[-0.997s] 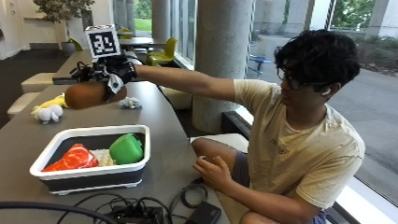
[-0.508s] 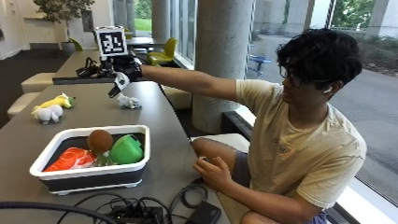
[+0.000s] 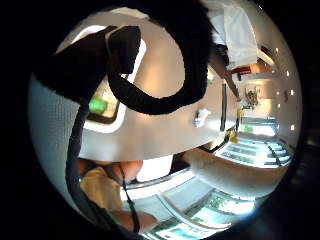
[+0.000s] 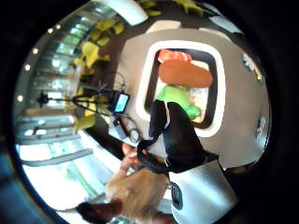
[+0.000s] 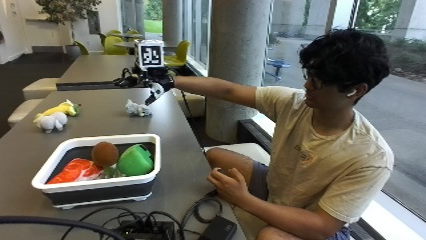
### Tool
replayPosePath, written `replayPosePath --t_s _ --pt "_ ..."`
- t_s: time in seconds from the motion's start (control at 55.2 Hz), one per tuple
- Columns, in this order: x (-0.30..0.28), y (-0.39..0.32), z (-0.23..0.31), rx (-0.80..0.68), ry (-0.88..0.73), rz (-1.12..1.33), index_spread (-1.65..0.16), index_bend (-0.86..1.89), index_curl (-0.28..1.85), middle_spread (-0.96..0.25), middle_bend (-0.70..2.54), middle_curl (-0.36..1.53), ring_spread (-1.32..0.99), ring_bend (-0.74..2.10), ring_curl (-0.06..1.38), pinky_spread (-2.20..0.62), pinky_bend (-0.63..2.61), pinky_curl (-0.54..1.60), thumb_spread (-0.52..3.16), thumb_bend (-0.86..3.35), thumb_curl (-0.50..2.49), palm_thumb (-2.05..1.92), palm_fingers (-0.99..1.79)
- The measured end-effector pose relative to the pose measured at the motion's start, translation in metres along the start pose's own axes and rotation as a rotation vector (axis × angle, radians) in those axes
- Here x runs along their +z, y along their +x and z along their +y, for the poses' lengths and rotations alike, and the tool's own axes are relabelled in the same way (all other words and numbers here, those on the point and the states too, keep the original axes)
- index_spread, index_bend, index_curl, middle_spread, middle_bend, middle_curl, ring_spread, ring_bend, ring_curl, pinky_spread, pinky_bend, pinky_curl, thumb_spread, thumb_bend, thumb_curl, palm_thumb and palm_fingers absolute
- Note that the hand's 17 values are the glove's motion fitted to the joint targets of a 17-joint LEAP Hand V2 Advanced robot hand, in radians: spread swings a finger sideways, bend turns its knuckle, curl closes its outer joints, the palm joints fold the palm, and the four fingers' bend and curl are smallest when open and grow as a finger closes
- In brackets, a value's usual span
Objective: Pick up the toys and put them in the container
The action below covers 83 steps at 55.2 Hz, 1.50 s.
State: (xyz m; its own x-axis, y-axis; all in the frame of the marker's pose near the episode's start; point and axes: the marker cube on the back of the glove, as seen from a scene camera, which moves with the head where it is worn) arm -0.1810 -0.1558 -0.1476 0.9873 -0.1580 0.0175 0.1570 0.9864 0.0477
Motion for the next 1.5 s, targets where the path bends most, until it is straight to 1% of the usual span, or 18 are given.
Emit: replayPosePath --t_s 0.091,0.163,0.254,0.344,0.417,0.435,0.489,0.526,0.653,0.725,0.816,0.852,0.924,0.961,1.124,1.269,1.359,1.504 --pt "0.005 0.017 0.018 -0.041 0.025 -0.034 -0.27 0.08 0.16 0.01 0.15 0.35 0.00 0.44 0.37 -0.03 1.45 0.34 1.38 -0.01 0.43 0.06 -0.18" --pt "0.009 0.039 0.040 0.049 0.039 -0.100 -0.27 0.08 0.16 0.00 0.17 0.34 -0.01 0.46 0.37 -0.03 1.44 0.34 1.39 -0.01 0.41 0.06 -0.15" --pt "0.011 0.067 0.056 -0.026 0.050 -0.120 -0.27 0.09 0.15 0.00 0.17 0.34 -0.02 0.47 0.37 -0.04 1.45 0.33 1.39 -0.01 0.39 0.06 -0.13" --pt "0.016 0.094 0.074 0.029 0.043 -0.139 -0.27 0.09 0.15 0.00 0.17 0.34 -0.02 0.48 0.37 -0.04 1.46 0.33 1.39 -0.01 0.38 0.06 -0.12" --pt "0.022 0.107 0.092 0.172 0.033 -0.168 -0.27 0.09 0.15 0.00 0.17 0.34 -0.02 0.49 0.38 -0.04 1.48 0.33 1.39 -0.01 0.37 0.06 -0.12" --pt "0.023 0.110 0.095 0.181 0.028 -0.167 -0.27 0.09 0.15 0.00 0.18 0.34 -0.02 0.49 0.38 -0.05 1.47 0.32 1.40 -0.01 0.37 0.06 -0.12" --pt "0.028 0.120 0.101 0.085 0.024 -0.154 -0.27 0.09 0.15 0.00 0.18 0.34 -0.02 0.49 0.38 -0.05 1.48 0.32 1.40 -0.01 0.36 0.06 -0.12" --pt "0.033 0.132 0.108 0.056 0.025 -0.159 -0.27 0.09 0.15 0.00 0.18 0.34 -0.02 0.49 0.38 -0.05 1.48 0.32 1.40 -0.01 0.36 0.06 -0.12" --pt "0.052 0.167 0.137 0.213 0.004 -0.118 -0.27 0.09 0.15 0.00 0.18 0.34 -0.03 0.49 0.38 -0.05 1.48 0.32 1.40 -0.01 0.35 0.06 -0.12" --pt "0.061 0.169 0.146 0.270 0.002 -0.185 -0.27 0.10 0.15 0.00 0.18 0.34 -0.03 0.50 0.38 -0.05 1.47 0.31 1.40 -0.01 0.34 0.06 -0.12" --pt "0.074 0.172 0.160 0.405 -0.015 -0.187 -0.27 0.10 0.16 0.00 0.18 0.34 -0.03 0.49 0.37 -0.05 1.47 0.31 1.41 -0.01 0.34 0.06 -0.12" --pt "0.077 0.169 0.160 0.361 -0.016 -0.175 -0.27 0.10 0.16 0.00 0.18 0.34 -0.03 0.49 0.37 -0.05 1.47 0.31 1.41 -0.01 0.34 0.05 -0.13" --pt "0.077 0.143 0.151 0.164 -0.006 -0.097 -0.27 0.10 0.16 0.00 0.17 0.34 -0.03 0.49 0.37 -0.05 1.46 0.30 1.41 -0.01 0.33 0.06 -0.13" --pt "0.079 0.131 0.149 0.137 0.001 -0.087 -0.26 0.10 0.16 0.00 0.17 0.34 -0.03 0.48 0.37 -0.05 1.46 0.30 1.41 -0.01 0.33 0.06 -0.13" --pt "0.091 0.144 0.161 0.156 -0.010 -0.019 -0.27 0.10 0.17 0.00 0.17 0.33 -0.03 0.47 0.37 -0.05 1.45 0.29 1.41 -0.01 0.33 0.06 -0.14" --pt "0.102 0.156 0.178 0.265 -0.032 -0.005 -0.27 0.10 0.17 0.00 0.16 0.33 -0.03 0.46 0.36 -0.05 1.45 0.29 1.41 -0.01 0.32 0.06 -0.14" --pt "0.105 0.166 0.183 0.256 -0.040 0.031 -0.27 0.10 0.17 0.00 0.16 0.32 -0.02 0.46 0.36 -0.04 1.45 0.28 1.42 -0.01 0.32 0.06 -0.14" --pt "0.115 0.166 0.188 0.269 -0.041 -0.025 -0.27 0.10 0.17 0.00 0.16 0.32 -0.03 0.46 0.36 -0.04 1.44 0.28 1.42 -0.01 0.32 0.07 -0.14"
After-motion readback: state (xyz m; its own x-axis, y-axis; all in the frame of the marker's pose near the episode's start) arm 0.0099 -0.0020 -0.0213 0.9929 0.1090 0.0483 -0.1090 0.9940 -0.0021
